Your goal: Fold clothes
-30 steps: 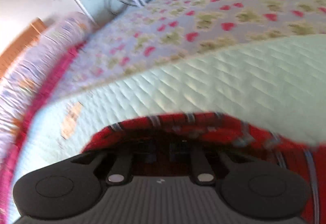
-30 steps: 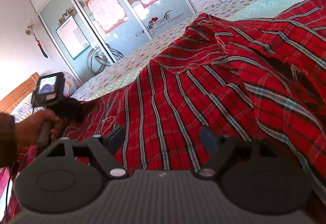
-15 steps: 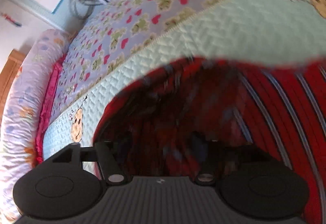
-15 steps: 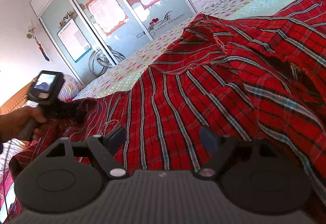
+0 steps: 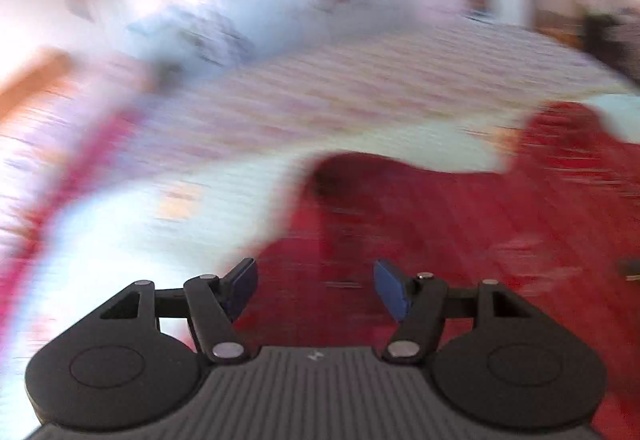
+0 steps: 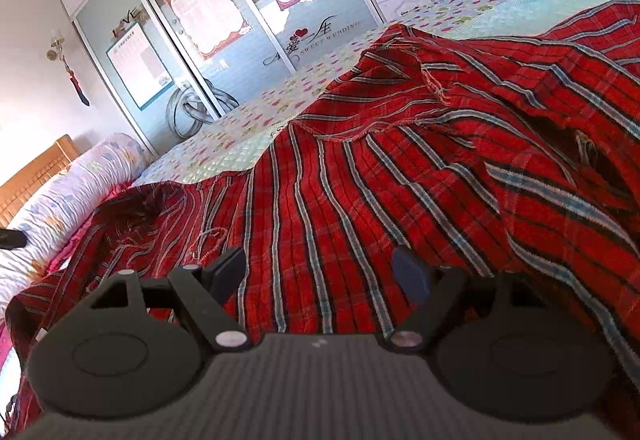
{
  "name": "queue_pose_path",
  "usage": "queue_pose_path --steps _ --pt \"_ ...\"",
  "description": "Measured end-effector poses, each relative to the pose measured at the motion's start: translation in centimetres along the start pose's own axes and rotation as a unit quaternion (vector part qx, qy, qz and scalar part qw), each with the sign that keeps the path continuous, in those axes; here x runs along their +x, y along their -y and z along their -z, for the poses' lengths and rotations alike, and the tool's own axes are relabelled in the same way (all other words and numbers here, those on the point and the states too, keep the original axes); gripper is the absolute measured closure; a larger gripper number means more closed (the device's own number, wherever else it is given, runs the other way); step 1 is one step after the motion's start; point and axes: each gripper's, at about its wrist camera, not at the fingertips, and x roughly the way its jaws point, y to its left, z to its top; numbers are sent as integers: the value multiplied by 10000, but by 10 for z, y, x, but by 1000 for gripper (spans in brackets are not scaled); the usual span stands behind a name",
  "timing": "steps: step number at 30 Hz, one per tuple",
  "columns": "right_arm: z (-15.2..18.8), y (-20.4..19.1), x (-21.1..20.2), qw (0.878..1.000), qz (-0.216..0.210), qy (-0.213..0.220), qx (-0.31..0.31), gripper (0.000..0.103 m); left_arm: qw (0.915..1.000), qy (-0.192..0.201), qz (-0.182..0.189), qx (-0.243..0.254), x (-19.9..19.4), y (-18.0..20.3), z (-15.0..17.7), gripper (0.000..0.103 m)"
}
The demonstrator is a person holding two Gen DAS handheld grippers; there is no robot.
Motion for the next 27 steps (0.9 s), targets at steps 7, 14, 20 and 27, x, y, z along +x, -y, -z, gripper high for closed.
queue_pose_path --steps 7,14,20,27 --pt "0 2 -1 10000 -22 5 32 22 9887 -872 -1219 41 59 -60 34 25" --pt "1 4 1 10000 -50 20 65 22 9607 -1535 -1866 -1364 84 -137 74 26" --pt "1 4 1 10000 -36 12 46 22 9712 -1638 -583 -1628 68 -148 100 26" --pt "1 3 0 10000 -24 7 35 22 9831 -1135 141 -1432 39 -102 80 21"
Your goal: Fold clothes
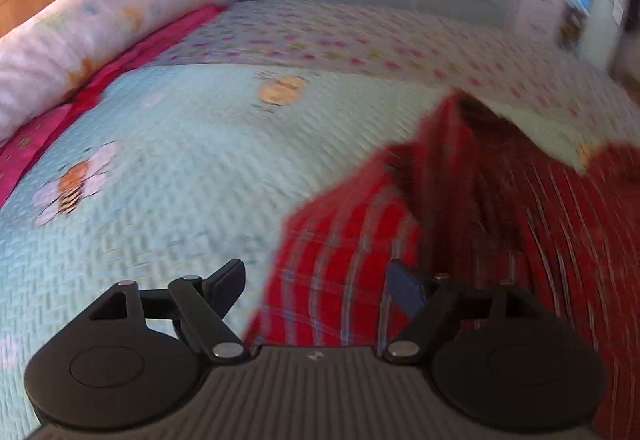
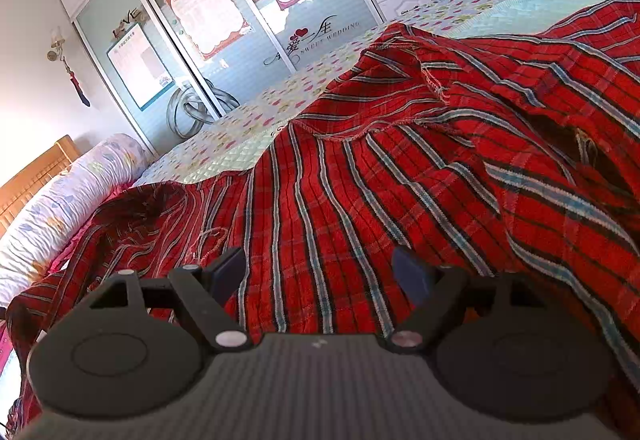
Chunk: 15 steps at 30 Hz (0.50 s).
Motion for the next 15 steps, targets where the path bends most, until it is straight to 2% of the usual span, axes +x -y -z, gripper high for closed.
queue_pose_path --steps 1,3,5,6,7,8,9,15 --pt "0 0 0 10000 -1 0 2 22 9996 -81 -159 223 7 10 2 21" --pt "0 0 -1 10000 0 3 2 22 9978 -208 -529 327 26 19 4 21" --pt "0 -1 -1 10000 -1 7 4 22 9979 -334 -556 65 40 18 3 22" --pt "0 -1 -1 10000 -3 9 5 22 9977 -346 -583 -59 43 19 3 28" --pt "0 -1 -1 10000 -5 11 8 22 9977 -355 -544 -174 48 19 2 37" --pt "0 0 0 10000 -6 13 13 22 9980 -390 -425 -273 50 19 2 74" --pt "0 0 0 10000 -9 15 16 22 9979 -420 -321 -367 52 19 3 98" --pt "0 0 0 10000 -15 25 33 22 9964 -390 -205 -725 47 13 2 99"
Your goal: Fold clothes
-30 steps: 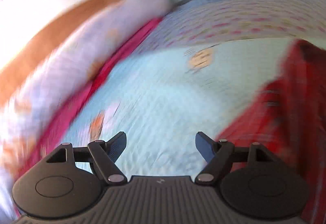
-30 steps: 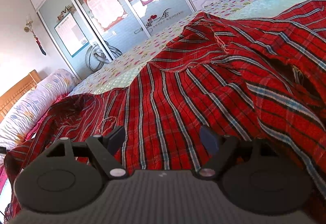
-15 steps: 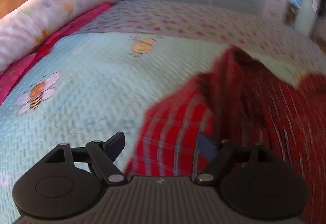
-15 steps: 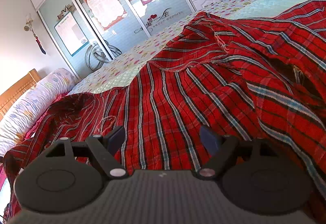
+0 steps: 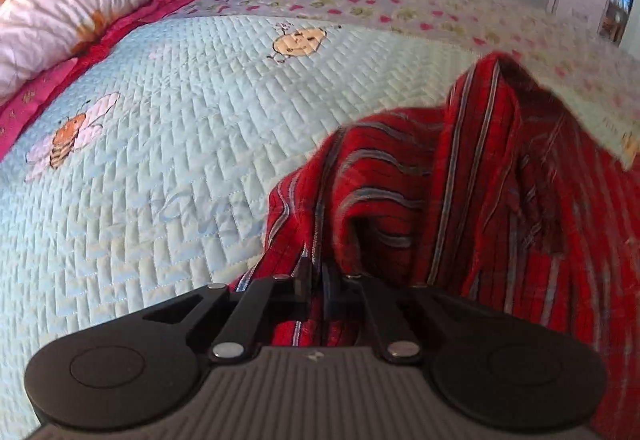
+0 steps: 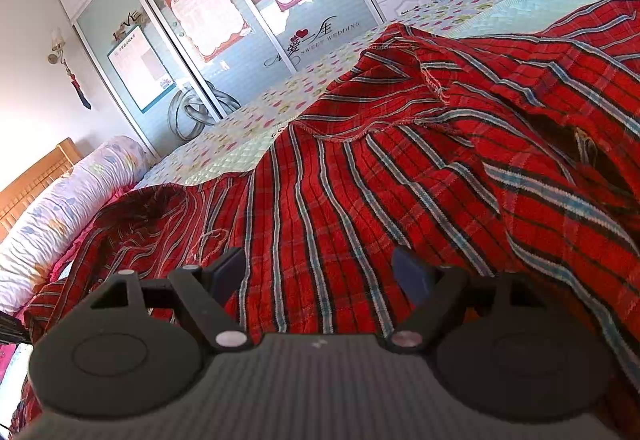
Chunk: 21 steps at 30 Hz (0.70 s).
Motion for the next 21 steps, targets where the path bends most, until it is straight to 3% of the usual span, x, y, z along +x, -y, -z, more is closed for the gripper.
queue_pose_path --steps 7,8,10,11,12,14,19,20,21 --pt "0 0 0 10000 -8 6 16 22 9985 100 542 -70 -16 -12 0 97" --pt "0 0 0 10000 -6 8 16 22 9978 189 634 -54 -23 -12 1 90" --pt "1 0 0 10000 -9 11 23 22 9964 527 638 169 -42 -6 5 67" --pt "1 0 0 10000 -9 11 23 22 9953 689 627 277 -50 -2 7 37" --pt "1 0 1 10000 -8 12 24 22 9946 807 537 370 -53 1 9 20" --pt "1 0 1 10000 -8 12 24 22 9932 921 425 566 -52 8 11 20" --pt "1 0 1 10000 -7 13 21 22 9967 556 416 423 -23 11 -2 25" --pt "1 0 1 10000 -6 14 20 22 9972 540 427 292 -19 7 -3 46" --pt "0 0 1 10000 -6 14 20 22 9978 447 464 176 -12 3 -5 88"
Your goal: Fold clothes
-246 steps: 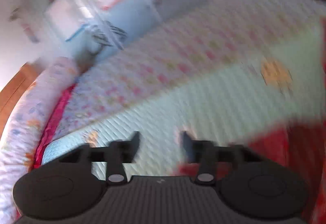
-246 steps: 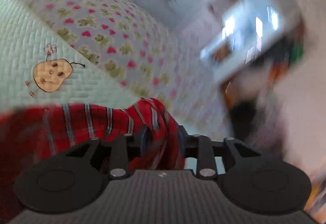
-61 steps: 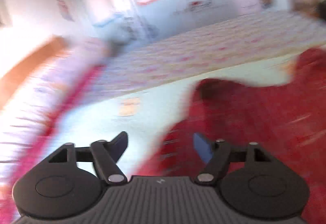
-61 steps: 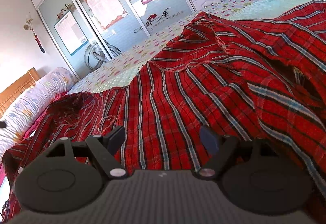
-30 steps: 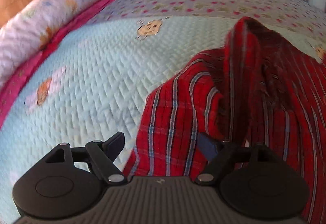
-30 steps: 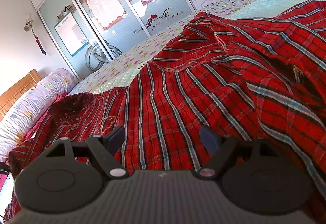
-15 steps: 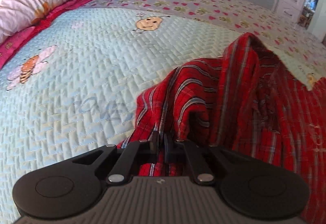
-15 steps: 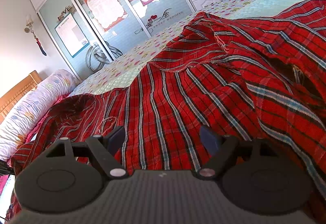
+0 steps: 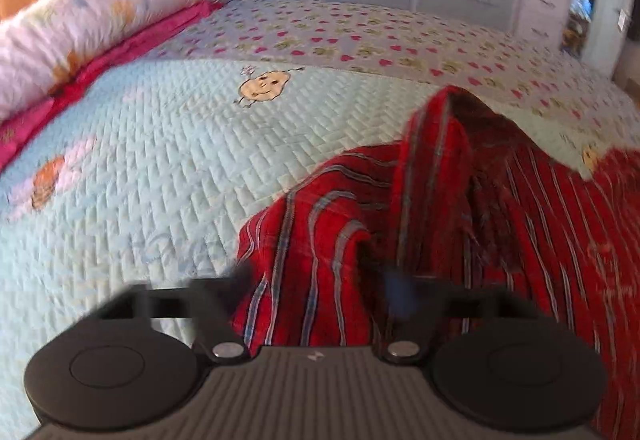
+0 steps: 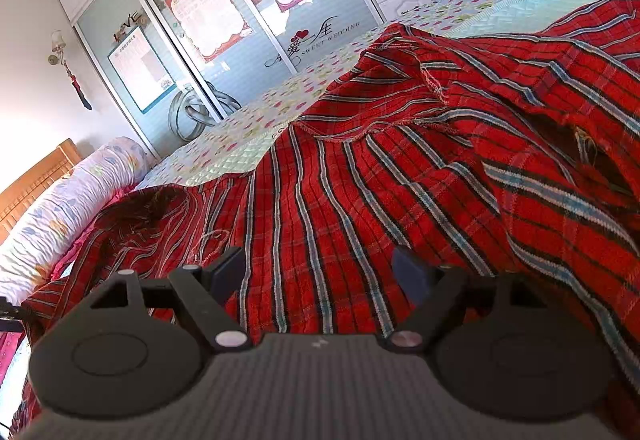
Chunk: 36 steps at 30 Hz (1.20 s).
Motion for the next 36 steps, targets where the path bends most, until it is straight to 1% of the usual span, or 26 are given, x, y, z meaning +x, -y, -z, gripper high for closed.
queue_pose_path --steps 1,2,3,4,6,9,10,12,15,16,18,19,20,22,23,24,25,27,29,31,32,33,34,35,36 --pt "0 0 0 10000 0 0 -1 22 9997 -208 -95 -53 10 -3 0 97" --pt "0 0 0 10000 1 1 -1 22 9990 -391 -190 -90 20 -7 0 97" --pt "0 0 0 10000 3 1 -2 22 9987 -416 -293 -15 26 -9 1 97" --pt "0 0 0 10000 3 1 -2 22 9982 -390 -428 163 29 -7 0 97" --pt "0 0 0 10000 2 3 -3 22 9948 -170 -896 455 23 -5 -8 98" --pt "0 0 0 10000 1 5 -3 22 9871 372 -1448 578 6 -10 -39 98" --pt "0 0 0 10000 0 5 -3 22 9843 470 -1574 644 4 -13 -52 98" --pt "0 1 0 10000 -1 6 -2 22 9849 493 -1509 690 3 -16 -75 97" --pt "-1 1 0 10000 -2 7 -1 22 9804 416 -1558 1132 9 -1 -92 97" --pt "-1 1 0 10000 -2 7 -1 22 9780 303 -1591 1315 14 5 -92 97" --pt "-1 1 0 10000 -4 11 3 22 9716 12 -1746 1599 30 10 -83 92" --pt "-1 1 0 10000 -6 12 7 22 9695 -195 -1798 1652 38 9 -78 91" --pt "-1 2 0 10000 -10 14 11 22 9698 -402 -1784 1615 45 4 -72 89" --pt "-1 2 0 10000 -16 18 18 22 9729 -618 -1763 1362 48 -10 -62 83" --pt "-1 2 0 10000 -20 20 21 22 9736 -641 -1839 1188 47 -19 -58 73" --pt "-1 2 0 10000 -22 22 24 22 9741 -649 -1918 1007 44 -28 -53 58" --pt "-1 2 0 10000 -22 21 24 22 9749 -560 -2003 789 38 -38 -49 52" --pt "-1 3 1 10000 -17 17 19 22 9788 -332 -1992 349 21 -56 -40 51" --pt "-1 2 0 10000 -8 16 14 22 9825 -191 -1849 -97 3 -69 -32 47" --pt "-1 2 0 10000 10 9 -1 22 9855 -65 -1676 -262 -19 -67 -22 48" --pt "-1 1 0 10000 22 4 -10 22 9868 7 -1589 -312 -30 -64 -16 50" --pt "-2 0 1 10000 45 -12 -39 22 9886 142 -1495 -138 -42 -52 -9 50" --pt "-2 -2 1 9999 74 -36 -81 22 9904 276 -1342 159 -54 -34 1 50" --pt "-2 -4 2 9999 103 -59 -122 21 9909 401 -1193 466 -66 -16 11 49" --pt "-3 -5 3 9997 132 -82 -163 20 9896 465 -1077 832 -76 6 25 49"
